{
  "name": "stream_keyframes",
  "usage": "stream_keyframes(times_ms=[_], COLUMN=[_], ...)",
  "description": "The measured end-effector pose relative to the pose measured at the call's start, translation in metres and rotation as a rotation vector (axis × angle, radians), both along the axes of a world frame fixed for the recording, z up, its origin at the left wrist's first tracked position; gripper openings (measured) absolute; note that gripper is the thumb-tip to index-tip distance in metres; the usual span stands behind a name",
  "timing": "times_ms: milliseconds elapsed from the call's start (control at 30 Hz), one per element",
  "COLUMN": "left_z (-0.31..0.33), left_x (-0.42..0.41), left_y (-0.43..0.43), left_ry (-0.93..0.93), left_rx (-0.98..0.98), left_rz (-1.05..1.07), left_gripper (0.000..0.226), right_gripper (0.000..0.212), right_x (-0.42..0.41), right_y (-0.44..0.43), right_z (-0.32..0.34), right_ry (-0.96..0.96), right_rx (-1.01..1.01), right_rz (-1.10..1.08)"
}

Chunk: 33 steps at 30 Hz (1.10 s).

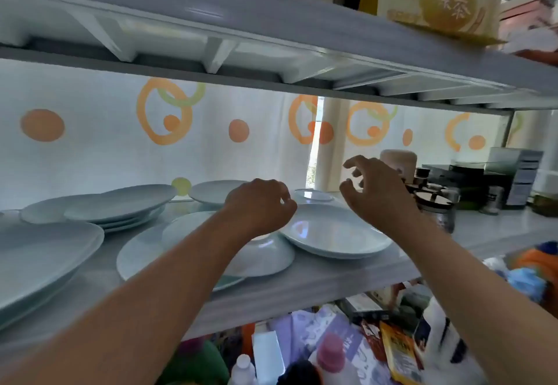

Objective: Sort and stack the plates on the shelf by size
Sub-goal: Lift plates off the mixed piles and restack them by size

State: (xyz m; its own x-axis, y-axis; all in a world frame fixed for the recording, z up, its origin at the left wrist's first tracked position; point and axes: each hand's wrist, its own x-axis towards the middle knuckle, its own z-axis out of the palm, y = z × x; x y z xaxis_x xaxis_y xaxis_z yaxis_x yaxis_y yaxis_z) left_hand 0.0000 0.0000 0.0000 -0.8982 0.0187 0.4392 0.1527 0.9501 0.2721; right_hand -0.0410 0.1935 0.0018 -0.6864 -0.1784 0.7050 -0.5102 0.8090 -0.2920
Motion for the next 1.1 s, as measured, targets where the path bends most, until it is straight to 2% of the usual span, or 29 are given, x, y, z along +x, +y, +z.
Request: stream_keyframes(times_ms=[133,233,367,500,567,700,933,1100], left_z=[-0.004,-0.011,-0.018,-0.026,-0.029,-0.032,-0.036,-0.037], left_x=[-0.011,-0.016,-0.017,-0.014,-0.013,-0.011,-0.007,-0.003], left_y=[0.017,0.030,0.034,0.035,0.036,0.034,0.028,0.025], left_ry=[-0.091,-0.106,-0.072,-0.084,-0.074,-0.038,0.036,0.051], left_rx=[-0.018,-0.035,-0.036,-0.013,-0.020,-0.008,0.015,0.016], left_rz=[0.008,-0.022,0.008,0.006,0.002,0.008,0.018,0.016], left_gripper=[0.032,0.033,0.031,0.029,0.029,0.027,0.024,0.024], right_gripper=[0.036,0.022,0.036,0.032,0.030,0.025,0.013,0.021], right_x=[-0.020,-0.031,-0.035,-0.032,-0.029,-0.027,-0.023,-0.024], right_y=[0.026,0.050,0.069,0.068,0.064,0.058,0.055,0.054], right_z=[-0.017,-0.033,-0.051,-0.060,-0.061,-0.062,-0.060,-0.056], right_ry=[-0.080,-0.134,-0.372,-0.724,-0.814,-0.829,-0.825,-0.807], right_rx=[0.022,0.021,-0.044,-0.395,-0.541,-0.649,-0.634,-0.676], right_rz=[-0.147,-0.262,-0.337,-0.189,-0.131,-0.057,-0.057,-0.062])
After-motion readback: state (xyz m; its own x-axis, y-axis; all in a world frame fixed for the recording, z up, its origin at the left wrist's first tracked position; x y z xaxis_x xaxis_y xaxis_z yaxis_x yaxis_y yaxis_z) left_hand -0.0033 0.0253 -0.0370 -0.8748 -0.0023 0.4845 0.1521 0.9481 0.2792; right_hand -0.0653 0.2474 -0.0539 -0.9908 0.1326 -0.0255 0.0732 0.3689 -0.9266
